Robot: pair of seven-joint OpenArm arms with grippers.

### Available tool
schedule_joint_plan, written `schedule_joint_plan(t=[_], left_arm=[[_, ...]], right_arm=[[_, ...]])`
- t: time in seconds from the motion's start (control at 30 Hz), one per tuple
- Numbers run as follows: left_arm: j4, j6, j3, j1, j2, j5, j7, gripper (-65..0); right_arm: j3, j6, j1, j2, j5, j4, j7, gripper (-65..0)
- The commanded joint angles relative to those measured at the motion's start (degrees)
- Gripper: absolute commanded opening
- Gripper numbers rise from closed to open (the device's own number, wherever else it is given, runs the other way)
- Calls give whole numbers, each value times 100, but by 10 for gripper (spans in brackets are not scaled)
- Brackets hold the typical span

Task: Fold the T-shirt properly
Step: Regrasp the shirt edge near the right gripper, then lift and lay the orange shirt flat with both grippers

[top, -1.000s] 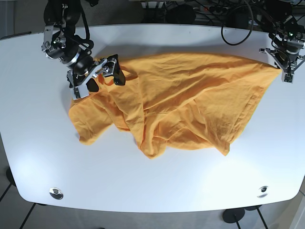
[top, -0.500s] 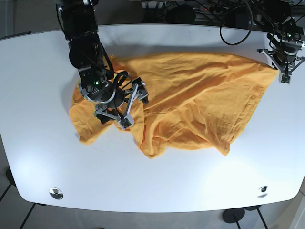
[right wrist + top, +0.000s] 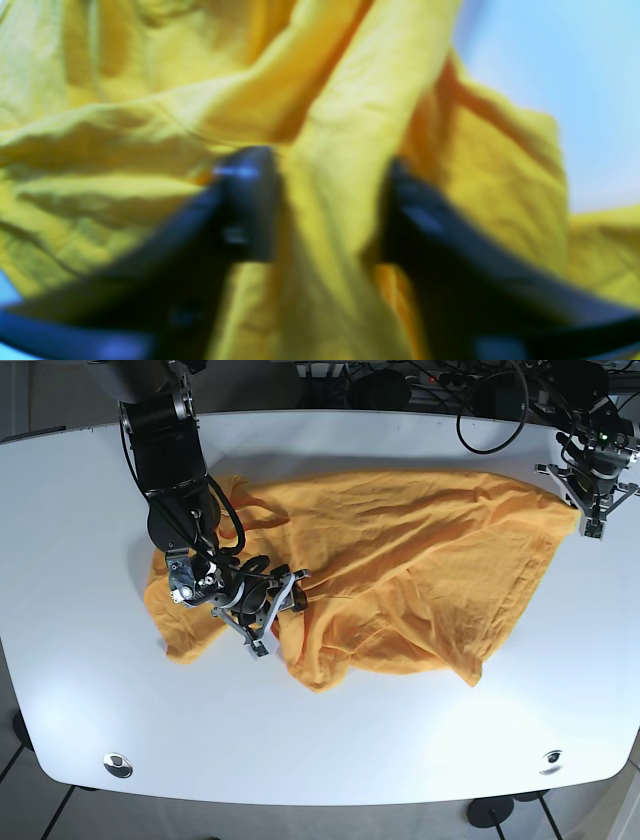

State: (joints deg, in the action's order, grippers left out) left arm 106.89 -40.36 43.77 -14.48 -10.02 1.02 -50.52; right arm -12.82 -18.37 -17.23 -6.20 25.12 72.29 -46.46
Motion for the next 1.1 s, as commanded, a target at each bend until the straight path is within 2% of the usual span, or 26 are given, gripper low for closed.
schedule_joint_plan(t=[0.03, 0.07, 0.17, 0.3, 0.37, 0.43, 0.53, 0.67, 0.8, 0.9, 1.0, 1.1], left_arm=[[84, 36, 23, 72, -101, 17, 98, -650], [84, 36, 23, 99, -101, 17, 98, -650], [128, 36, 58, 239, -101, 26, 72, -650], [339, 36, 269, 591, -101, 26, 46, -650], [410, 36, 120, 1039, -110, 8, -201, -650], [410, 36, -82, 1637, -110, -9, -535, -650], [392, 36, -636, 2586, -128, -18, -1053, -650], [-241, 36, -1638, 3782, -145, -18, -1071, -650], [-1436, 137, -2052, 5259, -145, -9, -1036, -650], [-2474, 383, -2324, 6332, -145, -9, -693, -650], [-3265, 585, -2579, 7369, -330, -9, -244, -650], [-3643, 585, -2641, 8310, -426, -9, -183, -650]], right_arm=[[12, -40, -145, 9, 112, 142, 140, -607], [12, -40, -145, 9, 112, 151, 123, -639], [56, -40, 110, -9, 121, 617, 131, -633], [970, -40, 708, 9, 121, 2041, -229, -633], [1401, -75, 831, 0, 121, 2841, -475, -633], [1462, -84, 796, -114, 138, 3158, -528, -633], [1506, -84, 453, -607, 569, 3052, -502, -633], [1480, -84, -435, -906, 797, 2639, -510, -633], [1471, -93, -1560, -941, 780, 1769, -510, -633], [1462, -321, -2554, -941, 771, 960, -519, -633], [1453, -339, -3556, -1037, 771, 529, -537, -633], [1154, -339, -4444, -1143, 797, 388, -589, -633]])
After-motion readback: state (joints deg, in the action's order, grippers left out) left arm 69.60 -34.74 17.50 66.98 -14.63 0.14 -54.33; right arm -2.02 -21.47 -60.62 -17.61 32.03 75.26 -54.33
